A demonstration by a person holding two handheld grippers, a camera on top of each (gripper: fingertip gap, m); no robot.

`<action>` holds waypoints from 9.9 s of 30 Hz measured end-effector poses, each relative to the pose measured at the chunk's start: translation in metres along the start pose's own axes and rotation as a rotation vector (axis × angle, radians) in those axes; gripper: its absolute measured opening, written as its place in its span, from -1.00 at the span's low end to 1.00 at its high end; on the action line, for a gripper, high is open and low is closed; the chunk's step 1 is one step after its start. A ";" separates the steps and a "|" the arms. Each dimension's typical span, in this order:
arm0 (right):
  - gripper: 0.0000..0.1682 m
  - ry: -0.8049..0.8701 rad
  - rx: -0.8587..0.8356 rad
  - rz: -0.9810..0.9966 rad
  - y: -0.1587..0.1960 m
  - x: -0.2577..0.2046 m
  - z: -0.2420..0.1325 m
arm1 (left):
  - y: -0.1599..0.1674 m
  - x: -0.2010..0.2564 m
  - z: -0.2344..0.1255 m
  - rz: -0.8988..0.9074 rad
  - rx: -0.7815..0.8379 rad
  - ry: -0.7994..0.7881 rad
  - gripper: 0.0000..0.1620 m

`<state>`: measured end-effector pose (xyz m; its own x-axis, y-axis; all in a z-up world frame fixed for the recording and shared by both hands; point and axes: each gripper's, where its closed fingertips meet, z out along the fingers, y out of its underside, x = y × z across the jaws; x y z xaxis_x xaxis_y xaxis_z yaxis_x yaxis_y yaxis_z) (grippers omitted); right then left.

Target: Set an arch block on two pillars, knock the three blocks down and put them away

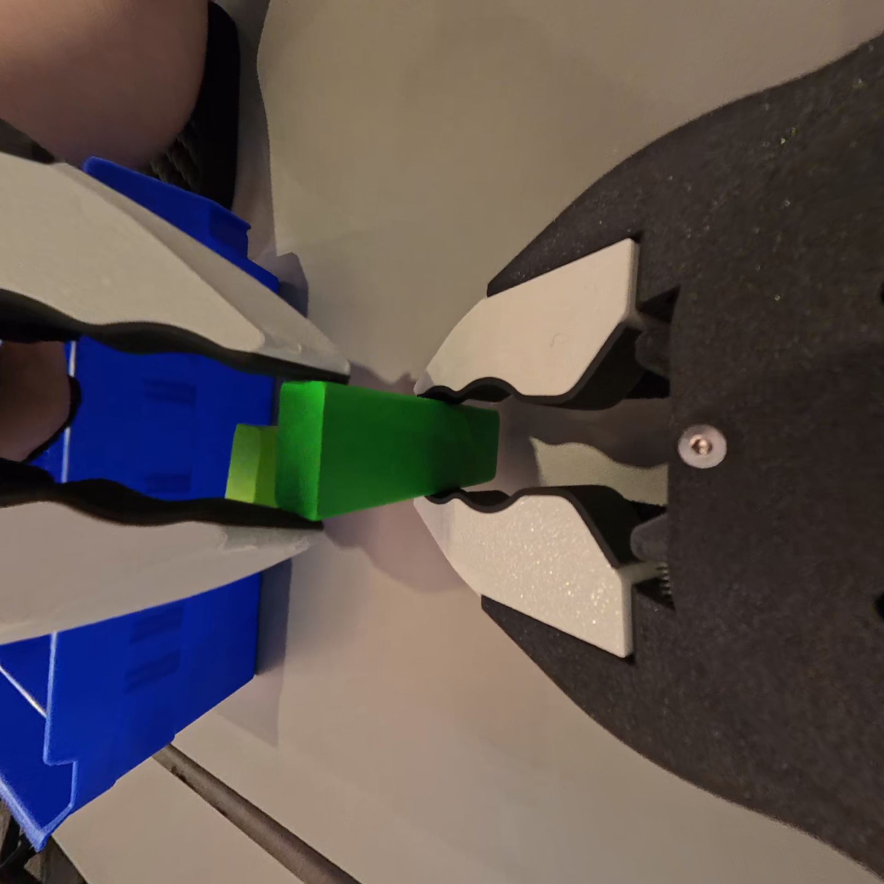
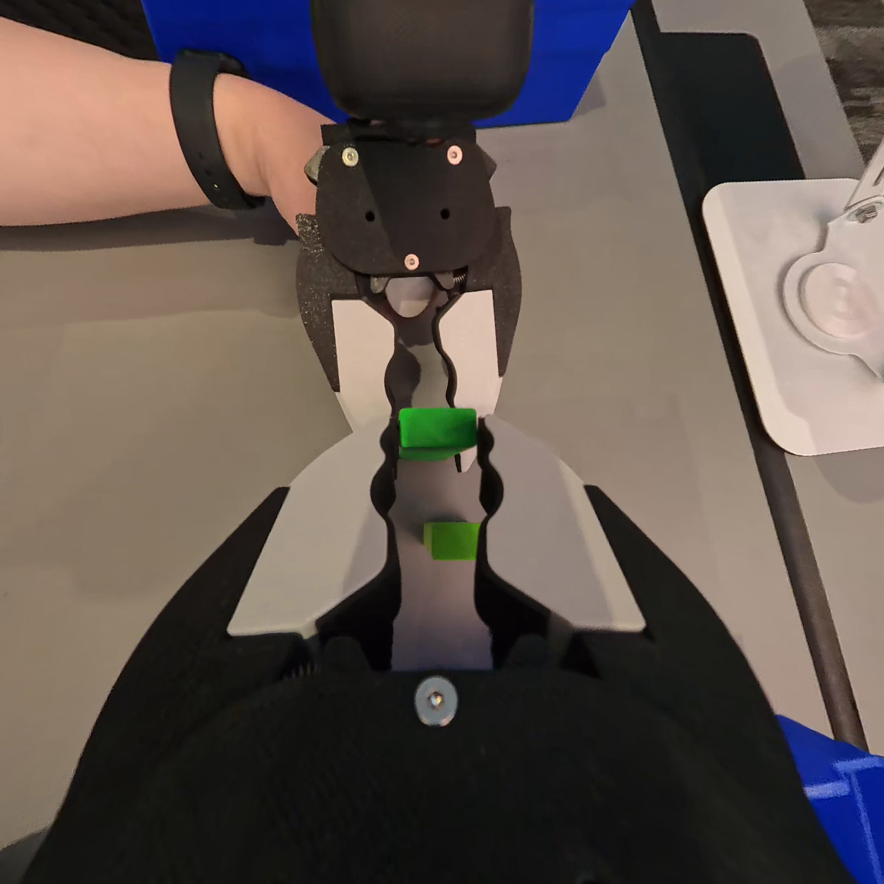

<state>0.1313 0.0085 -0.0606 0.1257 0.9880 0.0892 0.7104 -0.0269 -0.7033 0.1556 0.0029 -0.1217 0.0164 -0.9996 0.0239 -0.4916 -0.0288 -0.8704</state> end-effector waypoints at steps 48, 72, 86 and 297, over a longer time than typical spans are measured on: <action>-0.46 0.054 -0.023 -0.018 -0.003 0.014 0.000 | -0.005 0.002 -0.034 0.032 -0.206 -0.243 -0.09; -0.43 0.304 0.177 0.020 -0.006 0.015 -0.132 | 0.125 -0.020 -0.314 -0.918 -0.283 -0.878 -0.59; -0.42 0.283 -0.028 0.014 0.028 0.015 -0.103 | 0.193 -0.034 -0.286 -1.203 -0.424 -0.784 -0.83; -0.10 0.409 -0.173 0.399 -0.001 -0.037 0.022 | -0.034 -0.031 -0.336 -0.245 0.130 -1.034 -0.94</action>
<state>0.1105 -0.0249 -0.0783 0.6382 0.7588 0.1299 0.6516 -0.4426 -0.6160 -0.1210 0.0342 0.0730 0.8620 -0.4773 -0.1707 -0.2794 -0.1666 -0.9456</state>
